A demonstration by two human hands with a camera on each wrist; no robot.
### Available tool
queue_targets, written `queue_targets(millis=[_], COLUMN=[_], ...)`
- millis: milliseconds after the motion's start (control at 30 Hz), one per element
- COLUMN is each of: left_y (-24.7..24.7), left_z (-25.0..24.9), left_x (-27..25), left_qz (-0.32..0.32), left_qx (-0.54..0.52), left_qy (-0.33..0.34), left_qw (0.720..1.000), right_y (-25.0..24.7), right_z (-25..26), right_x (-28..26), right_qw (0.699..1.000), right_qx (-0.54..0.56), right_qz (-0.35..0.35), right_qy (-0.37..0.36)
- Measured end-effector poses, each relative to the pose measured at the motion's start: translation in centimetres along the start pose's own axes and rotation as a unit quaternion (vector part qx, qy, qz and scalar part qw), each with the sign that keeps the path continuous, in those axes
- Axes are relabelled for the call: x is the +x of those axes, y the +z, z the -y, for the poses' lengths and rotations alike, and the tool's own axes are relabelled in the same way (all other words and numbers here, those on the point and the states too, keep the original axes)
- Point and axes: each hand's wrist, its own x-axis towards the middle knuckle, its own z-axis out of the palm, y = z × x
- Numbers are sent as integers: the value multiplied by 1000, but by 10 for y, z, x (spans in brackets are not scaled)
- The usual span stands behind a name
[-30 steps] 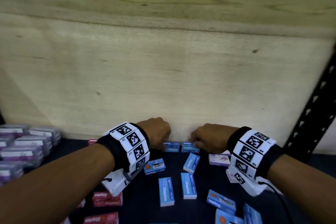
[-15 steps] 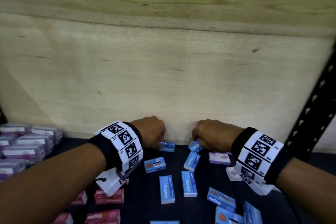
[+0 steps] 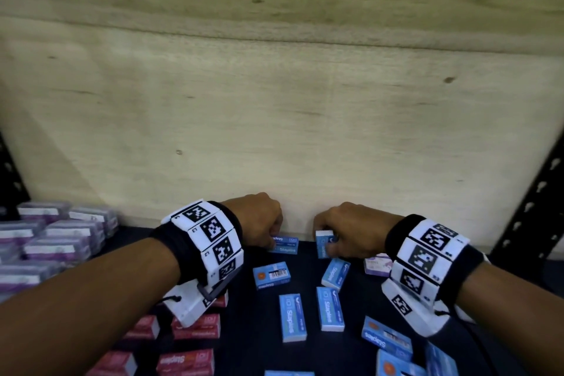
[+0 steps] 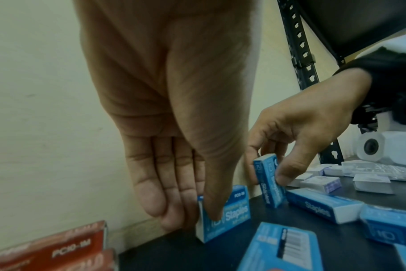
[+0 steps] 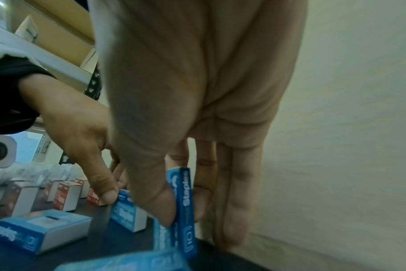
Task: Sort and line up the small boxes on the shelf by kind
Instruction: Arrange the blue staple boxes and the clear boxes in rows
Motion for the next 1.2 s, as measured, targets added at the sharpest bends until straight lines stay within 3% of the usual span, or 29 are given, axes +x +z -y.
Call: queue_targets(millis=[533,700,867,1033,1200], left_y=[1,-5,-11,-2,3], left_z=[-8,-7,-8,-15,-23], left_x=[4,-6,-18,-26,-30], left_qz=[-10,-11,38,115,115], left_qx=[-21,34,12,6,47], left_qy=[7,-35,-20,-4,11], left_qw=[1000,999,999,993,992], right_y=[1,1,-6,-4,3], right_z=[-1,-2,-2,2,8], right_x=[2,-2,-19,-29,-33], right_qw=[994,993,995,995,992], right_qx=[-110,-117,-93,-78,-91], right_qz=[5,-10,-47,38,71], right_qy=[5,5,-8,-45,-48])
